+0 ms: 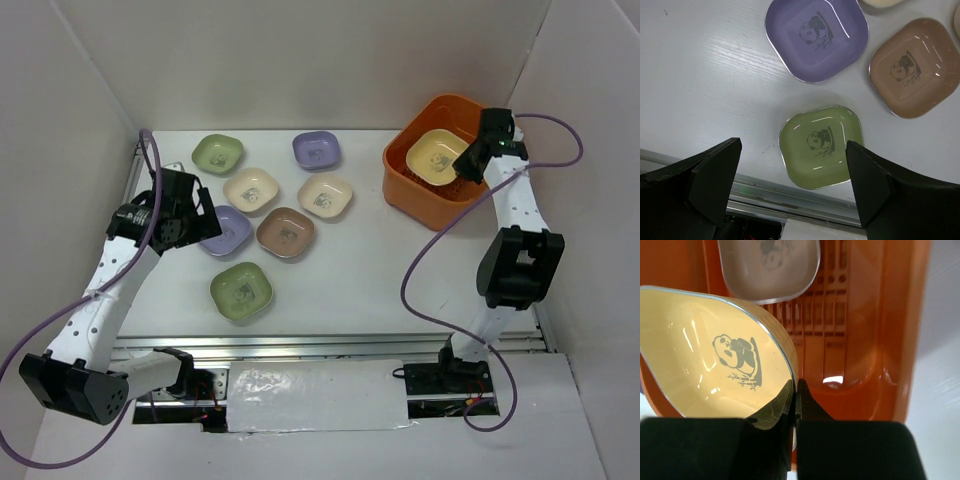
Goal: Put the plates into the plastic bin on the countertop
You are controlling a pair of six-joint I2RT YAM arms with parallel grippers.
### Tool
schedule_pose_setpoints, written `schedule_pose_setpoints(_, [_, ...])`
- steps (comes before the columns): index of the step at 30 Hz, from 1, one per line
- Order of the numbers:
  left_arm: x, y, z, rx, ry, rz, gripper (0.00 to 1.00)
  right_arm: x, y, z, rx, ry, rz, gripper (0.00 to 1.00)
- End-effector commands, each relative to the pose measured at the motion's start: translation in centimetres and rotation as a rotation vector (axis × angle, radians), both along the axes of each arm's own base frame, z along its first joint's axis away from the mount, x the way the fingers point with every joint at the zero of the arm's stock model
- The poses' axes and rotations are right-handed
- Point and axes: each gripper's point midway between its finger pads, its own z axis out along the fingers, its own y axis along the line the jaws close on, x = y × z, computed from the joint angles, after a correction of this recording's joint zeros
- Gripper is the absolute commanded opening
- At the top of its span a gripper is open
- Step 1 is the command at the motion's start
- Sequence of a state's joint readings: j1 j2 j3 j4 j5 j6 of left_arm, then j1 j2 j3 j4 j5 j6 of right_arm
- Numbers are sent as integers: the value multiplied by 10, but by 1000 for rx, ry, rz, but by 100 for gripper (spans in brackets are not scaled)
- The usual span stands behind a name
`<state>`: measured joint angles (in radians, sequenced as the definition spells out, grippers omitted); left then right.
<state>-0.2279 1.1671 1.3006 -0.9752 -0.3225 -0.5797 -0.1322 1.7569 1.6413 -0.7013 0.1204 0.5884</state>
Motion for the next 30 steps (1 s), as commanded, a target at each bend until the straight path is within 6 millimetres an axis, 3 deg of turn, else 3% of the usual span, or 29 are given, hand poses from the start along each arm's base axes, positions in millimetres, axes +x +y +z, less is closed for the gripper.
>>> schedule_pose_setpoints(1, [-1, 1, 4, 2, -34, 1, 99, 34, -26, 70, -32, -215, -2, 0])
schedule_pose_setpoints(2, [-2, 2, 3, 6, -32, 3, 99, 39, -29, 68, -36, -207, -5, 0])
schedule_pose_setpoints(3, [-3, 3, 1, 14, -25, 5, 99, 48, -34, 80, -47, -231, -10, 0])
schedule_pose_setpoints(4, [-4, 6, -1, 24, -21, 11, 99, 59, -39, 59, -55, -185, -6, 0])
schedule_pose_setpoints(5, [-5, 7, -1, 29, -21, 13, 99, 63, -42, 55, -62, -166, -12, 0])
schedule_pose_setpoints(6, [-5, 8, -2, 34, -20, 15, 99, 73, -47, 66, -77, -193, -14, 0])
schedule_pose_setpoints(7, [-5, 9, -4, 42, -14, 16, 99, 81, -53, 45, -81, -149, -14, 0])
schedule_pose_setpoints(9, [-5, 10, -3, 49, -12, 16, 99, 98, -66, 33, -95, -140, -17, 0])
schedule_pose_setpoints(10, [-4, 10, -4, 55, -11, 11, 99, 103, -71, 30, -105, -138, -17, 0])
schedule_pose_setpoints(11, [-4, 10, -4, 55, -12, 9, 99, 111, -75, 39, -124, -164, -14, 0])
schedule_pose_setpoints(12, [-3, 9, -4, 53, -13, 6, 99, 117, -77, 25, -144, -141, 14, 0])
schedule_pose_setpoints(14, [-2, 6, -4, 48, -6, -16, 99, 128, -80, 22, -164, -151, 32, 0])
schedule_pose_setpoints(20, [3, 5, -2, 65, 15, -41, 99, 144, -86, 20, -213, -169, 65, 0])
schedule_pose_setpoints(25, [7, 1, -7, 49, 36, -38, 99, 149, -85, 2, -210, -145, 76, 2])
schedule_pose_setpoints(27, [7, -2, -4, 35, 38, -43, 99, 149, -84, -3, -195, -139, 79, 25])
schedule_pose_setpoints(28, [7, -2, -2, 33, 40, -38, 99, 150, -83, -2, -188, -144, 79, 47])
schedule_pose_setpoints(30, [11, -2, 6, 34, 20, -36, 99, 151, -74, 11, -162, -180, 102, 79])
